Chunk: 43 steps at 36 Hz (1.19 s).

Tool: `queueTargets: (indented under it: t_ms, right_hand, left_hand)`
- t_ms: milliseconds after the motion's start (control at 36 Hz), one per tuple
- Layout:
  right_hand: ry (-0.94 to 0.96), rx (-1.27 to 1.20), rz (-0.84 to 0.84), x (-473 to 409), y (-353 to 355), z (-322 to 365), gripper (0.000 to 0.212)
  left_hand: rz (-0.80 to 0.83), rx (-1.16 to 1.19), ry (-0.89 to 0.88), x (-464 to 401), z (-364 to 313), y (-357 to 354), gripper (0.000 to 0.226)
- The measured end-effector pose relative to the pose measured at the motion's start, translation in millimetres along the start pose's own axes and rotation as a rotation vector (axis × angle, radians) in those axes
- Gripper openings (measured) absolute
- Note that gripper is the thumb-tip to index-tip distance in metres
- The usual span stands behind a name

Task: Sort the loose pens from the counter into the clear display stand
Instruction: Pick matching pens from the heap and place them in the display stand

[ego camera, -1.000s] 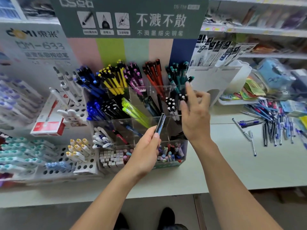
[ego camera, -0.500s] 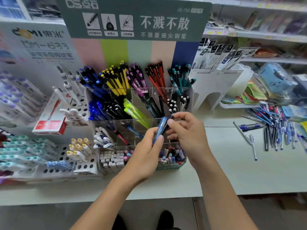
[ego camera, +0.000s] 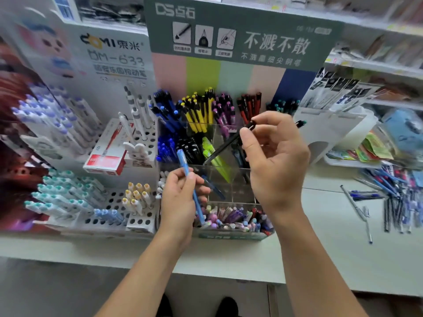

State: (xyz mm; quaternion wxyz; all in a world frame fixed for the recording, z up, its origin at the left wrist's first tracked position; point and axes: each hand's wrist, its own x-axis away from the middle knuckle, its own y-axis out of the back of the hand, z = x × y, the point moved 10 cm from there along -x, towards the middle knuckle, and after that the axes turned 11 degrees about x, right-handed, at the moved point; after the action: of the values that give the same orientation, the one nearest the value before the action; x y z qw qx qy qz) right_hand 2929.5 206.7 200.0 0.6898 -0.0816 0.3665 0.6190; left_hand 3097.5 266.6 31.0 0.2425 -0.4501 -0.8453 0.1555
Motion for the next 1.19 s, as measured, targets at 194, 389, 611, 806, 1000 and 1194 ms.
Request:
queueTargets:
  t_ms: [194,389,611,806,1000,1194]
  right_hand:
    - [0.025,0.122,0.083,4.6,-43.0,-2.3,0.011]
    - [0.157,0.451,0.351,-0.4,-111.5,-18.5,0.007]
    - [0.157,0.569,0.424,14.0,-122.1,-25.7,0.025]
    - [-0.467,0.015,0.505,72.3,-83.5,-67.0,0.013]
    - [-0.651,-0.127,0.167,73.7,-26.0,-104.8,0.013]
    - [-0.242,0.255,0.084,50.1,1.8,-77.9,0.021]
  left_hand:
    - [-0.1,-0.033,-0.116,-9.8,-23.7,27.6,0.016]
    - [-0.047,-0.029,-0.028,-13.0,-16.7,32.6,0.021]
    - [0.109,0.054,0.088,-10.4,-5.9,26.7,0.022]
    - [0.233,-0.267,-0.153,-2.2,-9.4,11.1,0.015]
    - [0.111,-0.428,-0.178,-6.5,-0.4,29.7,0.027]
    - [0.131,-0.706,-0.107,-16.5,7.4,37.4,0.024]
